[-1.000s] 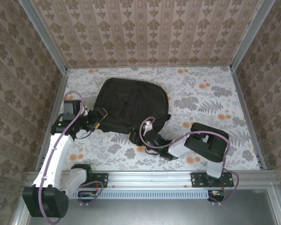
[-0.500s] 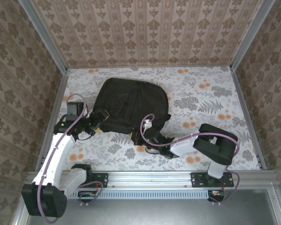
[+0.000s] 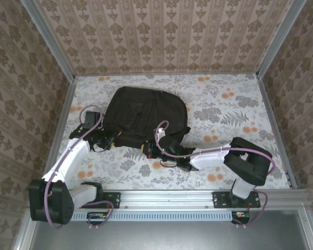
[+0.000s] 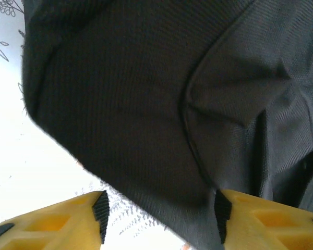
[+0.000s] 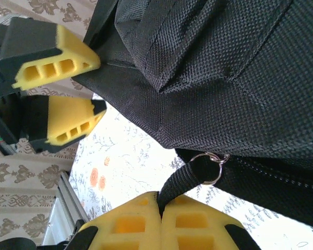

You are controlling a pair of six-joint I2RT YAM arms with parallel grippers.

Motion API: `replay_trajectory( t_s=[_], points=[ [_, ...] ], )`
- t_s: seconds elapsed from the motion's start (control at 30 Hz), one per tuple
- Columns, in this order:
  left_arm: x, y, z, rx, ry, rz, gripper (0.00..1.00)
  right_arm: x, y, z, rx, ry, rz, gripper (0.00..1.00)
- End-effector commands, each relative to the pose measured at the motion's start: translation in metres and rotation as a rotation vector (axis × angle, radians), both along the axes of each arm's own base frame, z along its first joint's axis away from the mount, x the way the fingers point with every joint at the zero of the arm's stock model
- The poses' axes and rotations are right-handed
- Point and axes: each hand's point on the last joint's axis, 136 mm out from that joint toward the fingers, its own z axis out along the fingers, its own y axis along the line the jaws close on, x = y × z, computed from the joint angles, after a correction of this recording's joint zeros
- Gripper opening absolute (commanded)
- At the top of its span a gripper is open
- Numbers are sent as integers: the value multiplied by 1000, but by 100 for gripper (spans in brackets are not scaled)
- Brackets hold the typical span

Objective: Pack the student bag

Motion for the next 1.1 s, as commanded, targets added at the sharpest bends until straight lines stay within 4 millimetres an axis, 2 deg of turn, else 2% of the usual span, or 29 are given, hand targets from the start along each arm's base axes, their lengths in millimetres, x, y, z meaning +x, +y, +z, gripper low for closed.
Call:
replay_trajectory(
  t_s=[0.0,0.07,0.13,0.3,0.33,0.47,0.7,1.07],
  points=[
    [17,1,-1,5,-29,33,52,-2,9,17,31,-23,44,0],
    [23,3,-4,18,-31,35,48,-4,10,17,24,-20,58,0],
    [31,4,-3,31,-52,30,39,-5,10,17,8,-19,74,0],
    [40,12,-1,72,-82,31,3,-4,-3,1,-60,99,116,0],
    [39,15,-1,77,-79,39,0,-3,-7,-1,-70,129,125,0],
    [36,25,-2,104,-69,64,0,-7,-20,-10,-104,210,154,0],
    [34,43,4,164,-63,97,0,-16,-42,-12,-203,231,206,0],
    [34,54,5,221,-44,90,0,-18,-91,10,-312,247,260,0]
  ],
)
